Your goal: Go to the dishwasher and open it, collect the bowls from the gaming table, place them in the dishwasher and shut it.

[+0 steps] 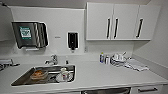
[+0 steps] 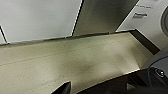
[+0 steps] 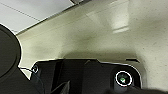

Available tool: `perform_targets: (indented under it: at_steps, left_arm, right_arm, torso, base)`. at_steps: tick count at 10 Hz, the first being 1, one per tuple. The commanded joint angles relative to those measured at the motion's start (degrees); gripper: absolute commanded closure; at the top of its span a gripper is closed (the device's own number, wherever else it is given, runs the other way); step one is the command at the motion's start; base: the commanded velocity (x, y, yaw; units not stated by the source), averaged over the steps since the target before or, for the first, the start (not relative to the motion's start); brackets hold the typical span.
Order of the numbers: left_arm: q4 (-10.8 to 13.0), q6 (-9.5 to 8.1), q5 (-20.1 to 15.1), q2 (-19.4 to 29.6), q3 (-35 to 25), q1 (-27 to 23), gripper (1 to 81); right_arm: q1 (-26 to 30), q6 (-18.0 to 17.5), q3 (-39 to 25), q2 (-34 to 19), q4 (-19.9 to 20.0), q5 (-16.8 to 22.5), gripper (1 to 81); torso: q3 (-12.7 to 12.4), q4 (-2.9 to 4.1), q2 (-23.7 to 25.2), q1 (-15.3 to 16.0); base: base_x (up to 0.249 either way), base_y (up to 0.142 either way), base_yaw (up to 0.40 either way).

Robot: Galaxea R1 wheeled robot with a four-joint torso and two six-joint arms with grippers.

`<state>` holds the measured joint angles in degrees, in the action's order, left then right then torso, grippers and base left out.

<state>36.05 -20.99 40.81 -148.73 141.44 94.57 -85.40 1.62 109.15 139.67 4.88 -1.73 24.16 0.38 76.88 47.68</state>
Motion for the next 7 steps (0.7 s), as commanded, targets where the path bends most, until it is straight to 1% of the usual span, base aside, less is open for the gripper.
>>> perform_targets:
  at_steps: [1, 2, 3, 5, 6, 7]
  left_arm:
    - [0.16, 0.16, -0.12, 1.93, 0.25, -2.86, 1.0]
    - [0.16, 0.07, -0.03, 1.94, 0.25, -2.86, 1.0]
    - [0.16, -0.01, 0.14, 2.11, 0.25, -2.86, 1.0]
    - [0.16, -0.01, 0.23, 1.94, 0.25, -2.77, 1.0]
    - [0.16, -0.01, 0.23, 1.85, 0.25, -2.77, 1.0]
    - [0.08, -0.62, 0.15, 1.76, 0.25, -2.77, 1.0]
  right_arm:
    - [4.13, -0.04, -2.55, -3.22, 0.92, 2.52, 1.0]
    - [4.74, -0.04, -3.78, -3.93, 0.92, 2.52, 1.0]
    - [5.97, -0.04, -6.91, -5.84, 1.01, 2.52, 1.0]
    - [9.57, -0.83, -16.66, -11.03, 0.75, 2.52, 1.0]
    - [10.81, -0.92, -19.68, -12.71, 0.75, 2.52, 1.0]
    - [10.81, -1.27, -19.35, -12.72, 0.66, 2.61, 1.0]
  torso:
    - [-0.09, 0.0, 5.55, 3.56]
    - [0.26, 0.0, 6.96, 4.51]
    - [0.81, 0.0, 8.74, 5.59]
    - [0.98, 0.0, 12.83, 8.17]
    - [0.98, 0.0, 14.91, 9.46]
    - [1.0, 0.0, 11.3, 7.08]
  base:
    - [0.0, 0.0, 0.0]
    - [0.0, 0.0, 0.0]
    - [0.0, 0.0, 0.0]
    - [0.0, 0.0, 0.0]
    - [0.0, 0.0, 0.0]
    - [0.0, 0.0, 0.0]
